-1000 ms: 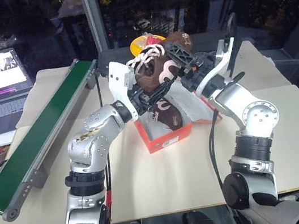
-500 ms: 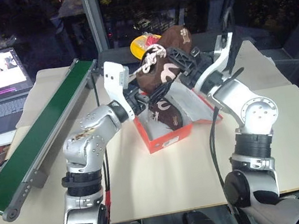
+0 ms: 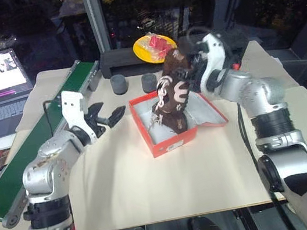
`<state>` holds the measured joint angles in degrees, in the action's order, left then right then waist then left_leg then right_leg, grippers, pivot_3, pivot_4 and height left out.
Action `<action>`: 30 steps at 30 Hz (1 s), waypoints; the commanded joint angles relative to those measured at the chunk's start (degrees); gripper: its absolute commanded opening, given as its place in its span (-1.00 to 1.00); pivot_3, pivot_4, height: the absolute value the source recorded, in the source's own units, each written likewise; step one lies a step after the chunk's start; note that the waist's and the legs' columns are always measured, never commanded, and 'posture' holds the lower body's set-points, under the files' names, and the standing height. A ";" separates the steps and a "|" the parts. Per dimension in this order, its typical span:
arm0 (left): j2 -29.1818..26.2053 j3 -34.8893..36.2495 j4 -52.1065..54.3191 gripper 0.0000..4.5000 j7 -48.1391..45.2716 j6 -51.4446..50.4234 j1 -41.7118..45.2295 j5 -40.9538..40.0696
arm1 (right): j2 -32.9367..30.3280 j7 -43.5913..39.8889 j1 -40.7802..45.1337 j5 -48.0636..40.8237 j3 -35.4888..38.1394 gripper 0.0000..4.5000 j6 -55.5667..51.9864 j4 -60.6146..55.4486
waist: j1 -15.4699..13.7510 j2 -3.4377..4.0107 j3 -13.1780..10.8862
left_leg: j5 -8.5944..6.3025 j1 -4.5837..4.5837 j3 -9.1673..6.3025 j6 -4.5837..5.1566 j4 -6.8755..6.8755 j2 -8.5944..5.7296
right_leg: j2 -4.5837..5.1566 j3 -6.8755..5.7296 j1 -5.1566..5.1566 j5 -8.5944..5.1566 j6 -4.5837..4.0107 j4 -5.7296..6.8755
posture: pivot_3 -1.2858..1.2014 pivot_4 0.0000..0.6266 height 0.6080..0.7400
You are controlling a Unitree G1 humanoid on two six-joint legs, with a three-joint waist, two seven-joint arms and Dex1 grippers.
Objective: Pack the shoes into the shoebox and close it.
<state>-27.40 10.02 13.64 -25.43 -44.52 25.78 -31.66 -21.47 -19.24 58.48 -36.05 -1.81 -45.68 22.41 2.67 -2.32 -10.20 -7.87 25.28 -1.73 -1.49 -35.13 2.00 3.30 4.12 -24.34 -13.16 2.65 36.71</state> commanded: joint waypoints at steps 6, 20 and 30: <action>2.89 -1.09 10.37 1.00 3.29 -1.25 -5.82 -1.02 | 2.47 -13.76 4.09 12.03 -6.80 -0.81 7.64 10.39 | -0.23 0.00 0.00 | 0.00 -0.02 -0.01 -0.01 -0.04 0.00 | 0.01 -0.02 0.04 0.01 0.00 0.03 | 0.03 -0.52 1.00; 5.13 -1.64 12.17 1.00 6.16 -1.48 -6.09 -0.42 | 8.62 -27.90 8.82 30.92 -17.51 -0.81 22.55 30.03 | 0.04 0.00 0.00 | 0.00 -0.03 -0.01 -0.01 -0.04 -0.01 | -0.01 -0.02 0.01 0.01 0.00 0.05 | 0.03 -0.52 1.00; 5.42 -2.13 12.09 1.00 6.18 -0.36 -7.26 0.26 | 15.19 -27.14 11.14 41.71 -19.79 -0.29 30.68 48.58 | 0.13 -0.01 0.02 | -0.01 -0.19 -0.02 -0.02 -0.03 0.00 | -0.01 -0.03 0.15 0.01 -0.01 0.08 | 0.03 -0.52 1.00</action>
<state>-21.91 7.61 23.84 -19.28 -46.30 18.86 -31.57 -7.00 -46.91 70.95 3.35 -21.05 -16.15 67.81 2.80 -2.33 -10.18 -7.88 25.06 -1.74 -1.51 -35.14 2.00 3.29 4.09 -24.19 -13.15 2.63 36.80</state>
